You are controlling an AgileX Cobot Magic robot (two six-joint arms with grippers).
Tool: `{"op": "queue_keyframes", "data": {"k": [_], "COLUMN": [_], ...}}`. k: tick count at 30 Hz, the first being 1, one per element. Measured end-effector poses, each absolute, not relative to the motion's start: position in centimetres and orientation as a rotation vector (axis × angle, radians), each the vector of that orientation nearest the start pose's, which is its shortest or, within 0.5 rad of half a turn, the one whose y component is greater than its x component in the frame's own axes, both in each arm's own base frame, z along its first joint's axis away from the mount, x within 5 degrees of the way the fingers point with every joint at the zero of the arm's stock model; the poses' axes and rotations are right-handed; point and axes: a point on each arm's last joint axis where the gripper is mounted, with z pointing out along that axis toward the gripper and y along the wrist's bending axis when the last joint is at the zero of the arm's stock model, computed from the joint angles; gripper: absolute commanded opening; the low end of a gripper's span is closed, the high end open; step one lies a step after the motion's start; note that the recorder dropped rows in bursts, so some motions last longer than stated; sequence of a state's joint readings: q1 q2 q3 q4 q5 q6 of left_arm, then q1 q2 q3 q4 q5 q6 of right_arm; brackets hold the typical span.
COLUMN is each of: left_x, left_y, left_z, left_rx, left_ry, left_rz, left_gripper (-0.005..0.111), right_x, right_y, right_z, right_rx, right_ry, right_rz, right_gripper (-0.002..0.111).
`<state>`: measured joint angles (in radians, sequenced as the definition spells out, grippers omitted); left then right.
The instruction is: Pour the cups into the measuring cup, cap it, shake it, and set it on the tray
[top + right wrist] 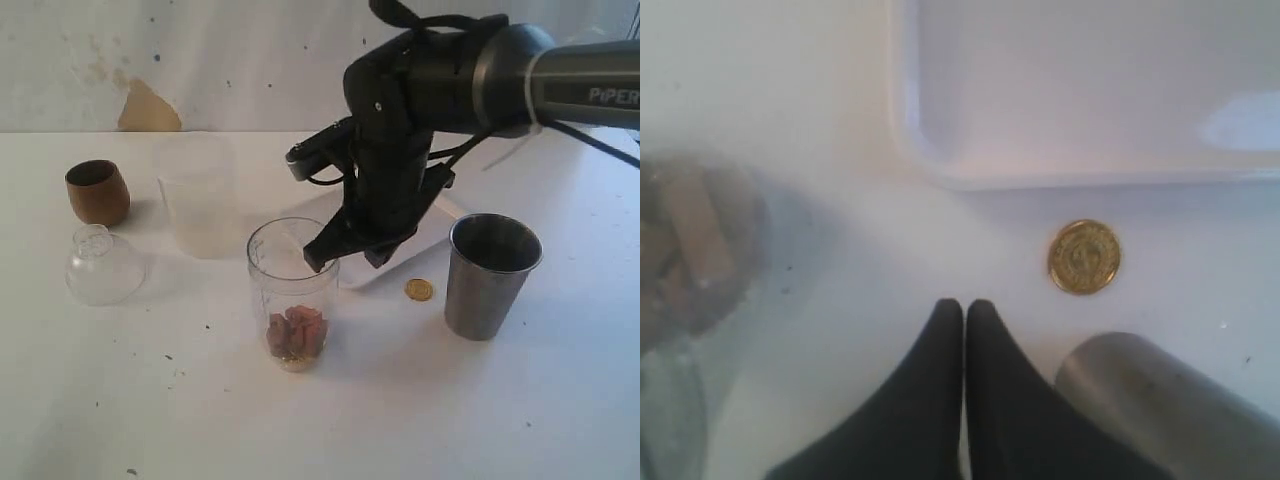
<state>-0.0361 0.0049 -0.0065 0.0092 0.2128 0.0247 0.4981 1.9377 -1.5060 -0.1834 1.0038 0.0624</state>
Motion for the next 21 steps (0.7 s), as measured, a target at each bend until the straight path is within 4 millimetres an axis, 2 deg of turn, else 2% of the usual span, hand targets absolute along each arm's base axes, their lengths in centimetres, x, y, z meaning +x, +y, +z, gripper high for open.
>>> {"op": "queue_keyframes", "data": {"k": [7, 11, 13, 21], "left_x": [5.6, 5.6, 5.6, 5.6], "left_y": [-0.2, -0.2, -0.2, -0.2], "left_z": [19.6, 19.6, 19.6, 19.6], "left_rx": [0.058, 0.058, 0.058, 0.058], "left_ry": [1.694, 1.694, 1.694, 1.694], "left_rz": [0.000, 0.000, 0.000, 0.000], "left_gripper": [0.000, 0.000, 0.000, 0.000], "right_x": [37.2, 37.3, 37.1, 36.4], "right_y": [17.3, 17.5, 17.8, 18.5], "right_z": [20.5, 20.3, 20.8, 25.4], "right_rx": [-0.754, -0.740, -0.734, -0.709], "right_ry": [2.749, 2.747, 2.739, 2.629], "right_rz": [-0.336, -0.305, -0.267, -0.165], "right_gripper": [0.000, 0.000, 0.000, 0.000]}}
